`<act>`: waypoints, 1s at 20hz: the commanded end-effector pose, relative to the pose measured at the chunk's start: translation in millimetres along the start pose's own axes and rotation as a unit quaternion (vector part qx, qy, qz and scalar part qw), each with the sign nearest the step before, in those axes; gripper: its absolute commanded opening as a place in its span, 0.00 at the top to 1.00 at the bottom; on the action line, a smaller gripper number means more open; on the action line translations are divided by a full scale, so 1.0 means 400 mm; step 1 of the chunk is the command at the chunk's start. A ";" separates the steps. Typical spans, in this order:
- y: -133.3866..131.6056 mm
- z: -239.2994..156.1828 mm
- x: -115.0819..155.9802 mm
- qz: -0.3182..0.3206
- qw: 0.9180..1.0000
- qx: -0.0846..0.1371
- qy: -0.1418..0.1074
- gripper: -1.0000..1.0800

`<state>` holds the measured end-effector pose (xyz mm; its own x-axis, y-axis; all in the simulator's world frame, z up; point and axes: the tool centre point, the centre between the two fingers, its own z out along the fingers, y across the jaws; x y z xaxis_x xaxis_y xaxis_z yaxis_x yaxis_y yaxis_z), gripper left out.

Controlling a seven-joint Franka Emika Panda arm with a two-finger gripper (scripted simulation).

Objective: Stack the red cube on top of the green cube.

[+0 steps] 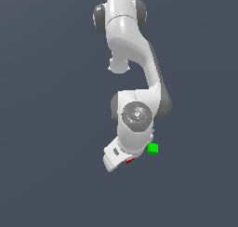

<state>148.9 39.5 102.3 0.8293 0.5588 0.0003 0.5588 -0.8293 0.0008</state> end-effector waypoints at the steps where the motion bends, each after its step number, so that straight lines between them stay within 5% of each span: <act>1: -0.051 0.015 0.008 -0.001 1.000 0.000 0.000 1.00; 13: -0.280 0.085 0.044 -0.001 1.000 0.001 0.000 1.00; 20: -0.333 0.101 0.055 -0.001 1.000 0.001 0.000 1.00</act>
<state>93.0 161.2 61.8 0.8273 0.5618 -0.0009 0.5618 -0.8273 -0.0014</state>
